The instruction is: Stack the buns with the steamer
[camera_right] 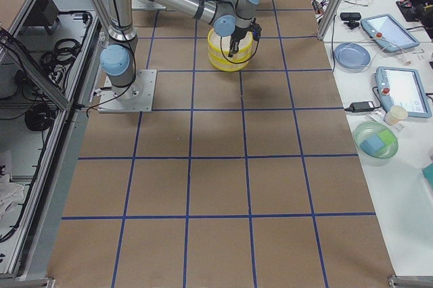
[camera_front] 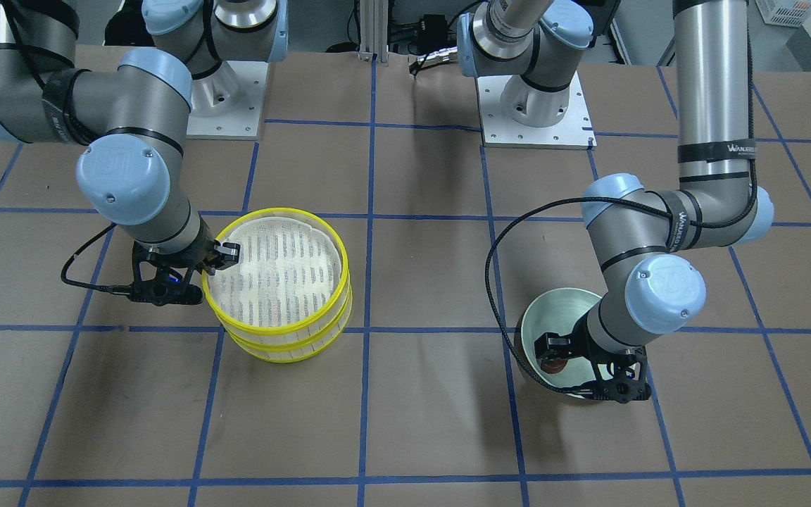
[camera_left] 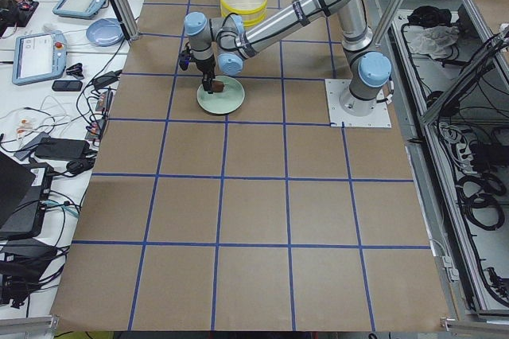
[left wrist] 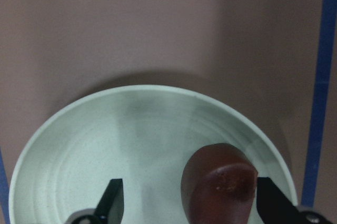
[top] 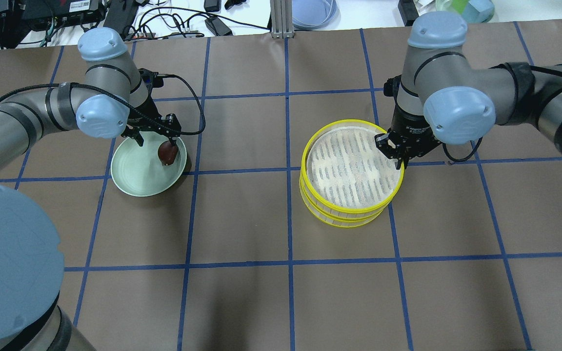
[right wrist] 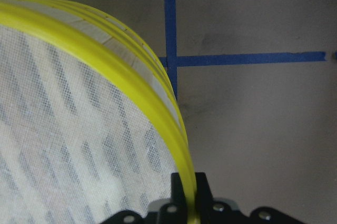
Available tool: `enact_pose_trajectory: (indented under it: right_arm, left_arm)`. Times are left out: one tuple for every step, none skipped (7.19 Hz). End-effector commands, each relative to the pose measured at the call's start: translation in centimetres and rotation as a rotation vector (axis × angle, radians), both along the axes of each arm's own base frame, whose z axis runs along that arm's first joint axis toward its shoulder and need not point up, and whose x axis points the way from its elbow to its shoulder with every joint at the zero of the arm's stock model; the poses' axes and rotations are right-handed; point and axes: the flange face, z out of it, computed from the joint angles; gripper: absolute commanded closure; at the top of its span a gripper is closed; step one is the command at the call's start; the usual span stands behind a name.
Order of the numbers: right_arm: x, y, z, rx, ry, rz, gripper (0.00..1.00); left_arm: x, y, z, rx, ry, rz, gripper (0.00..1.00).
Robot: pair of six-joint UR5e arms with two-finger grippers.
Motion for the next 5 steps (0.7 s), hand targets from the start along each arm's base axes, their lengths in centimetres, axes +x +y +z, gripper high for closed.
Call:
enact_pose_trajectory:
  right_arm:
    - [-0.1,-0.2,-0.5,0.007,0.006,0.002,1.0]
    - [-0.1,-0.3,-0.5,-0.001,0.009,0.002,1.0]
    - [0.0,-0.2,-0.5,0.001,0.005,0.002,1.0]
    - [0.0,-0.2,-0.8,0.007,0.003,0.001,1.0]
    - [0.0,-0.2,-1.2,0.016,0.005,0.002,0.78]
  left_arm:
    - [-0.3,0.1,-0.2,0.004,0.028,0.011,0.1]
    - [-0.4,0.2,-0.2,0.009,0.043,0.012,0.1]
    - [-0.5,0.4,-0.7,0.021,0.047,0.011,0.1]
    - [-0.6,1.2,-1.5,0.03,0.049,0.01,0.15]
    - [-0.6,1.3,-1.7,0.035,0.049,0.01,0.37]
